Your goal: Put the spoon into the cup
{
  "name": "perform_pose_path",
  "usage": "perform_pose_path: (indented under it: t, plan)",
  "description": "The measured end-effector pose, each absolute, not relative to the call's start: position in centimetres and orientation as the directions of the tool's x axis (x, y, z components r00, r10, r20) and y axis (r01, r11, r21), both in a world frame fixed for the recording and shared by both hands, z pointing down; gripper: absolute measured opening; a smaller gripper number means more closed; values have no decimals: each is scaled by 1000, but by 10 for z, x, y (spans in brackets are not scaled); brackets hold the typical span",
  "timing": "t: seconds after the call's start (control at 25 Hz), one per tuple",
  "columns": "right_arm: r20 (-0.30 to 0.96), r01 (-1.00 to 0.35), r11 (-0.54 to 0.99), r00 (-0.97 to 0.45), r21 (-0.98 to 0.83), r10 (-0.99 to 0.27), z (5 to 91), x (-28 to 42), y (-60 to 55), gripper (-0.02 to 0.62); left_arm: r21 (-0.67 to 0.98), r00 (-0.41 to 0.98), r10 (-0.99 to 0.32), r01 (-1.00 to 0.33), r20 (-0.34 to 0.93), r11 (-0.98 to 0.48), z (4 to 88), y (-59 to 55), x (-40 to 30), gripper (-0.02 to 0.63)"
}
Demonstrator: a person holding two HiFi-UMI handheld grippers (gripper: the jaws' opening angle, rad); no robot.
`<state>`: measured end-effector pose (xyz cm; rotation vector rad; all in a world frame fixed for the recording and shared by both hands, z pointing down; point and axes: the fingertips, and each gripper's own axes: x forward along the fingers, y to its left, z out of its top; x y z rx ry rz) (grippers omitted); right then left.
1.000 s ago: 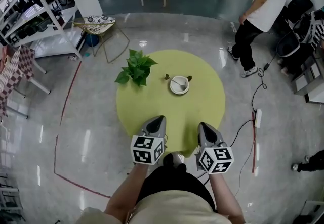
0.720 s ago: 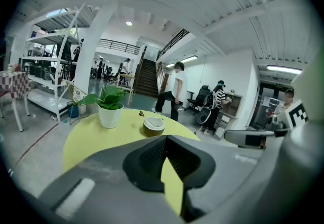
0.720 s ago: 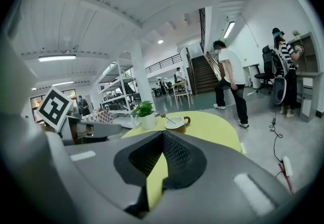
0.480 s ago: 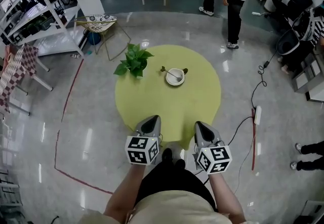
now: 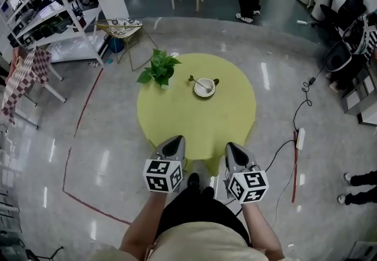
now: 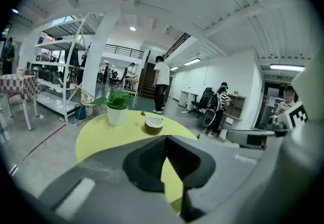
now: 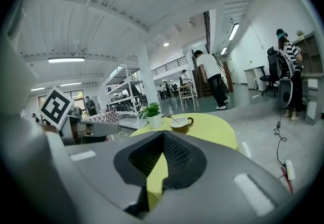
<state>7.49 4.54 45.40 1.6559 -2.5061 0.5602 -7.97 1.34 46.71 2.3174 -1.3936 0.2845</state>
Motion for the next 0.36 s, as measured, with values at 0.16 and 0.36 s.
perform_pose_path:
  t: [0.16, 0.36]
  plan:
    - [259, -898, 358, -420, -255, -870, 452, 77, 51, -2, 245, 466, -800, -884, 379, -399, 466, 21, -80, 2]
    - [251, -896, 361, -423, -258, -871, 452, 80, 56, -3, 244, 459, -805, -887, 376, -392, 466, 26, -79, 2]
